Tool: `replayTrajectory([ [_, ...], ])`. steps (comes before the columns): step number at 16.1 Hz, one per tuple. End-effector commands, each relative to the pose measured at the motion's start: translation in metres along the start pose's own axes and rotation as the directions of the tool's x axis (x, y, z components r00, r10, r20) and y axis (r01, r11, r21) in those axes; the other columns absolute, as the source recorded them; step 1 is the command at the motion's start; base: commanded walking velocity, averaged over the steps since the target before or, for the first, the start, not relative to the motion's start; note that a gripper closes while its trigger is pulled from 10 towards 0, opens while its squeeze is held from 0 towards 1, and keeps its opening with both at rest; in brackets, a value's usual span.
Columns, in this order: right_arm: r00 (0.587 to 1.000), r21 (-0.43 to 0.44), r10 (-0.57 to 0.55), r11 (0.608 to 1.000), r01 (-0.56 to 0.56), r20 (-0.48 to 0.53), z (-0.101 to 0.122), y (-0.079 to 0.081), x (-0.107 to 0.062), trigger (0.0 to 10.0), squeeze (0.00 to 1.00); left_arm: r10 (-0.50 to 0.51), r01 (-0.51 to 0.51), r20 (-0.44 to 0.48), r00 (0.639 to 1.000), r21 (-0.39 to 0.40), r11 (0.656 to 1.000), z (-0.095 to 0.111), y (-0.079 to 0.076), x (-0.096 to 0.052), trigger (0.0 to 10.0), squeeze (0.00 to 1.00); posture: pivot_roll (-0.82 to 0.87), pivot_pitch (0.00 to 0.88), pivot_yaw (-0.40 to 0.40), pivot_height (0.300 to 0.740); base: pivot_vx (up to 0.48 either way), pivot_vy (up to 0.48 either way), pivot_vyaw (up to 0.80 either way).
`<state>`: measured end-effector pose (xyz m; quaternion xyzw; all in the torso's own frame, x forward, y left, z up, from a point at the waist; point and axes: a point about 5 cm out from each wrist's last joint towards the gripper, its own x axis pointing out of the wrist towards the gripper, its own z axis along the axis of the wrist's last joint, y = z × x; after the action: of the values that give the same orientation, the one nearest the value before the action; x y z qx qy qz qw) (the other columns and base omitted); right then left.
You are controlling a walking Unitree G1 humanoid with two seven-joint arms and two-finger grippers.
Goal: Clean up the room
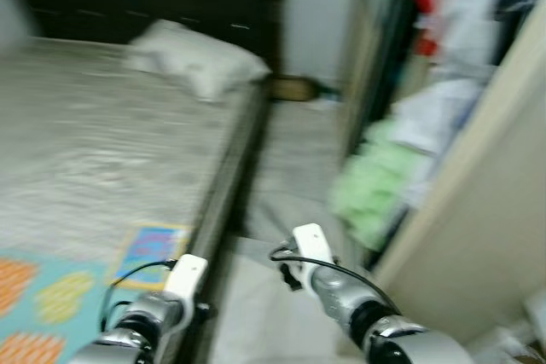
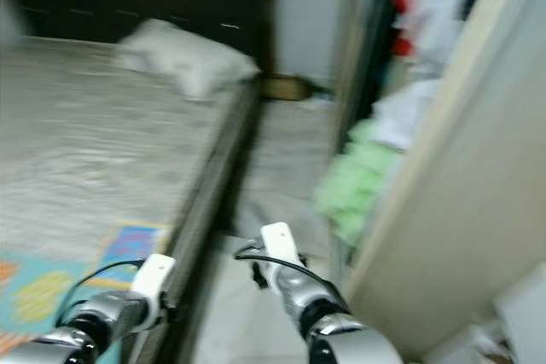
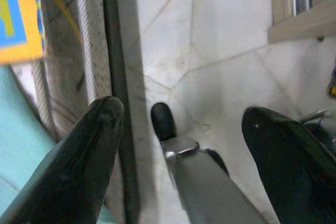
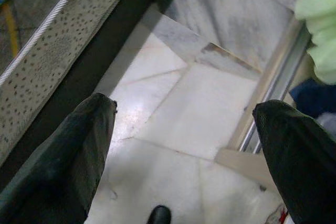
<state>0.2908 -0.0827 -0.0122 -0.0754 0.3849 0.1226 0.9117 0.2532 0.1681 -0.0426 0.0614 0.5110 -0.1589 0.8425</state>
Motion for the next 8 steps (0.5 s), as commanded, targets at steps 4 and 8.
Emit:
replayTrajectory([
  [4,1.0,0.002,-0.004,1.0,0.004,0.022,0.0047,-0.0023,-0.0001,10.0,0.0,0.003,-0.003,-0.004,1.0,0.006,1.0,-0.0002,-0.0024,0.0009,10.0,0.0,-0.11,0.0,-0.051,0.74,0.0,0.0,0.8],
  [8,1.0,0.0,0.0,1.0,0.0,0.028,0.0059,-0.0021,-0.0001,10.0,0.0,0.006,-0.006,0.0,1.0,0.006,1.0,0.0012,-0.002,0.0007,10.0,0.0,-0.11,0.0,-0.05,0.74,0.0,0.0,0.8],
])
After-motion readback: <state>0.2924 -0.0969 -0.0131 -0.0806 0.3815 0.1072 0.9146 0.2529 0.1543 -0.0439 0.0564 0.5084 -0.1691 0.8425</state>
